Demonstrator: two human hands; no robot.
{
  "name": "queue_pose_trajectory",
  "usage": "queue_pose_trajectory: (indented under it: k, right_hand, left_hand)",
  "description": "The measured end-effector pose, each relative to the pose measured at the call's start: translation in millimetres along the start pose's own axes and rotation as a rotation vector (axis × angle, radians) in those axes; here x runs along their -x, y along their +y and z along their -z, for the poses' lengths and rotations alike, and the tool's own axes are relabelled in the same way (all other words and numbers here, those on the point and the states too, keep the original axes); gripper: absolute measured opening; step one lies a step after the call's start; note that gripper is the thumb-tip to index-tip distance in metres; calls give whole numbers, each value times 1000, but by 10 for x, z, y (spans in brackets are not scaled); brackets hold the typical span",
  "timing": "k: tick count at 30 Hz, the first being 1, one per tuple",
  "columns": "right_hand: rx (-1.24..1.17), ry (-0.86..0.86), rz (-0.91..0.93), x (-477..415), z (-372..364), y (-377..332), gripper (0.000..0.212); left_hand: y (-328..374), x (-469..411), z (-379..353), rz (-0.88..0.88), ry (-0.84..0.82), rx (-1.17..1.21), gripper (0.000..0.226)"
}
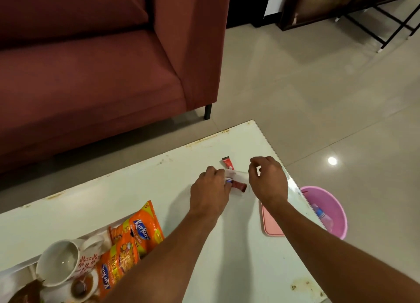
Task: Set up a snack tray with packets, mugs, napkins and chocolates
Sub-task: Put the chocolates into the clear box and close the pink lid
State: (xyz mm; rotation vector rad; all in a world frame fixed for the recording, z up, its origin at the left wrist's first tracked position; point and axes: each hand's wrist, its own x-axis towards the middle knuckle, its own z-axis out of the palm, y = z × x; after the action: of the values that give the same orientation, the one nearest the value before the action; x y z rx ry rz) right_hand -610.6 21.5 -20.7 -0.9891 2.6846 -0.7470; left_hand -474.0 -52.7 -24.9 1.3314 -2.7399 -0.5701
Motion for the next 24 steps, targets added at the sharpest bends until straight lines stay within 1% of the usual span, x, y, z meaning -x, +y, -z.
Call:
queue_pose_trajectory:
  k: [3,5,7,9,12,14,15,17,19,20,21,22,24]
  right_hand:
    - [3,-50,-8,-254,-111,-41,25]
    - [60,-164,-22,-422,-237,-110,29]
    - [132,-299,-44,-554,-380,-204,38]
    - [217,-377,-41,-634,-524,-289,40]
    - [308,-407,-44,-707,-648,-353,30]
    - [312,-409,-45,-754,-645,-366,27]
    - [276,-396,-41,-772,-614,-368,27]
    - [128,-332,-19,-780,-487,-375,28]
    - [-59,-275,38,-733,-291,-352,26]
    - [-112,-281,79,-693,-180,-329,25]
    - [-113,-316,129,-645,-80,-296,25]
    - [-65,-363,182,-589,-5,-258,26]
    - [80,-454,276,-459,57,-163,32]
  left_hand:
    - [-69,117,-69,55,78,30,34]
    - [-114,195,-101,83,117,53,31]
    - [-151,245,-135,105,134,91,29]
    - [-177,262,-164,131,138,121,30]
    - [-187,267,-192,170,132,165,33]
    - [-178,258,-191,187,125,185,35]
    - [-177,248,-189,191,122,191,37]
    - [-179,226,-179,204,120,205,38]
    - [-181,201,-157,232,122,220,38]
    - [-181,183,-148,243,124,218,37]
    - [-182,164,-144,251,124,212,36]
    - [-182,147,-137,257,124,206,36]
    - [-176,124,-121,267,118,202,37]
